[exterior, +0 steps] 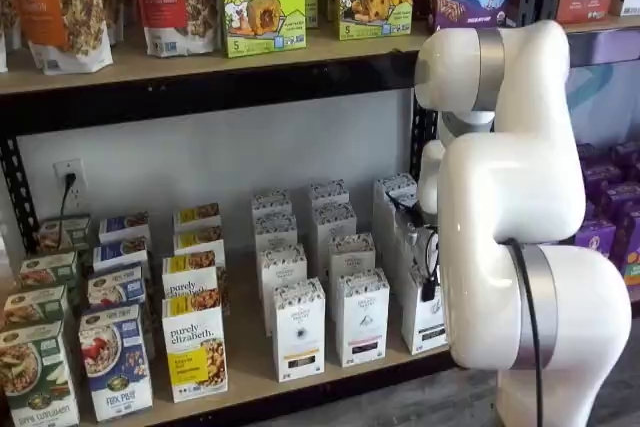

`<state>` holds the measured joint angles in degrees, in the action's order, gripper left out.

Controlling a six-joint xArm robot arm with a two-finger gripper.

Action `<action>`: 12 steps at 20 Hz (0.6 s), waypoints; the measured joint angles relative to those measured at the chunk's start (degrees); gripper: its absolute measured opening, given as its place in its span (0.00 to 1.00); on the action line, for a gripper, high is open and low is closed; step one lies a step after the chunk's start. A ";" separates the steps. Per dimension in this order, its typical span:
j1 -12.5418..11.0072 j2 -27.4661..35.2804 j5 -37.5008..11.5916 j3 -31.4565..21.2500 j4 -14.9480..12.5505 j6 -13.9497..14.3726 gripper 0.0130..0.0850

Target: Pick up the white box with a green strip in the middle, on the bottom shelf, the sixth box from the left

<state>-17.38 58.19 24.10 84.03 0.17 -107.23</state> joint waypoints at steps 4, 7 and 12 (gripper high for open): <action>0.23 -1.88 -1.87 -3.30 -4.35 4.16 0.44; 0.52 -3.90 -3.01 -6.51 -7.57 7.46 0.44; 1.14 -8.92 -5.80 -13.78 -11.78 12.08 0.44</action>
<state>-16.24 49.27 18.29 70.25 -11.61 -95.15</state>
